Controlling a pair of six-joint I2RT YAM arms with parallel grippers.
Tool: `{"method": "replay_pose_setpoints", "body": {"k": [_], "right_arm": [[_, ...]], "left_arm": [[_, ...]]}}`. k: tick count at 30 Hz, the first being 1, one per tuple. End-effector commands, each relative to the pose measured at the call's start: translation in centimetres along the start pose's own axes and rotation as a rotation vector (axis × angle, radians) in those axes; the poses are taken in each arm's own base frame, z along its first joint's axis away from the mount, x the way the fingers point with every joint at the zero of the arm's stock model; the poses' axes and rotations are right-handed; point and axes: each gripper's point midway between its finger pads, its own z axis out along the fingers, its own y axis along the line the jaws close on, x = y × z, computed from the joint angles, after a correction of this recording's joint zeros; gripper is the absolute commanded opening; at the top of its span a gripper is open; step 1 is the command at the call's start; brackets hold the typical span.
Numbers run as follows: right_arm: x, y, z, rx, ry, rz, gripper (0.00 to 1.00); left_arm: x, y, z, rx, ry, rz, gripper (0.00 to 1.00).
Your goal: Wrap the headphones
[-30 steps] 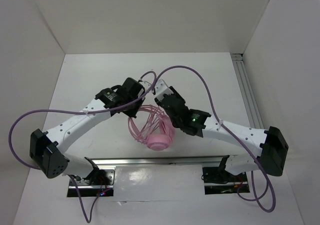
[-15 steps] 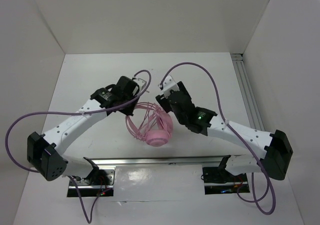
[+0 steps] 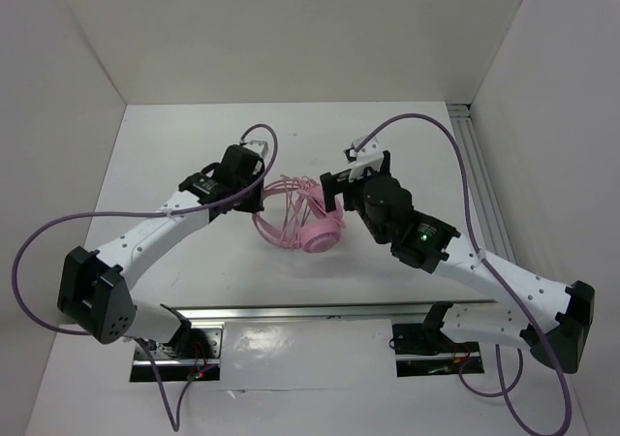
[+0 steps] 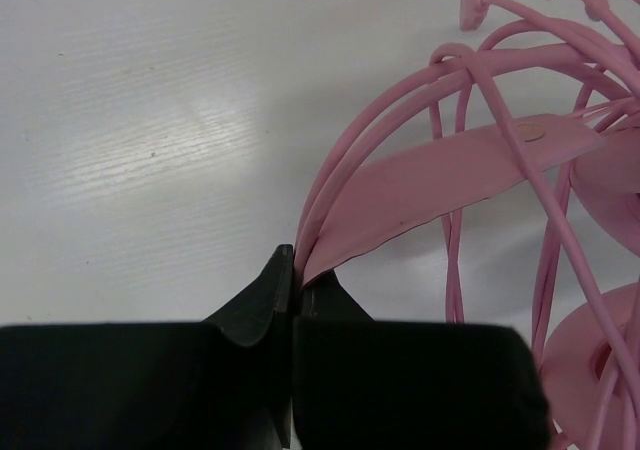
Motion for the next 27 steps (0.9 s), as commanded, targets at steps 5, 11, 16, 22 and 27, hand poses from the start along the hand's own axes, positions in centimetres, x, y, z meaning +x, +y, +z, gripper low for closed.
{"method": "replay_pose_setpoints", "body": {"k": [5, 11, 16, 22, 27], "right_arm": [[-0.3, 1.4, -0.7, -0.081, -0.008, 0.120, 1.00], [2.3, 2.8, -0.1, -0.123, 0.033, 0.143, 1.00], [3.2, 3.3, 0.2, -0.143, 0.046, 0.147, 1.00], [5.0, 4.8, 0.3, -0.190, 0.071, 0.133, 1.00], [6.6, 5.7, 0.9, -0.221, 0.098, 0.108, 1.00]], "left_arm": [[-5.7, 5.6, 1.1, -0.160, -0.194, -0.273, 0.00], [-8.9, 14.0, 1.7, -0.417, -0.253, -0.423, 0.00], [-10.4, 20.4, 4.0, -0.531, -0.225, -0.535, 0.00], [-12.5, 26.5, 4.3, -0.559, -0.284, -0.651, 0.00], [-11.2, 29.8, 6.1, -0.560, -0.274, -0.702, 0.00]]}}
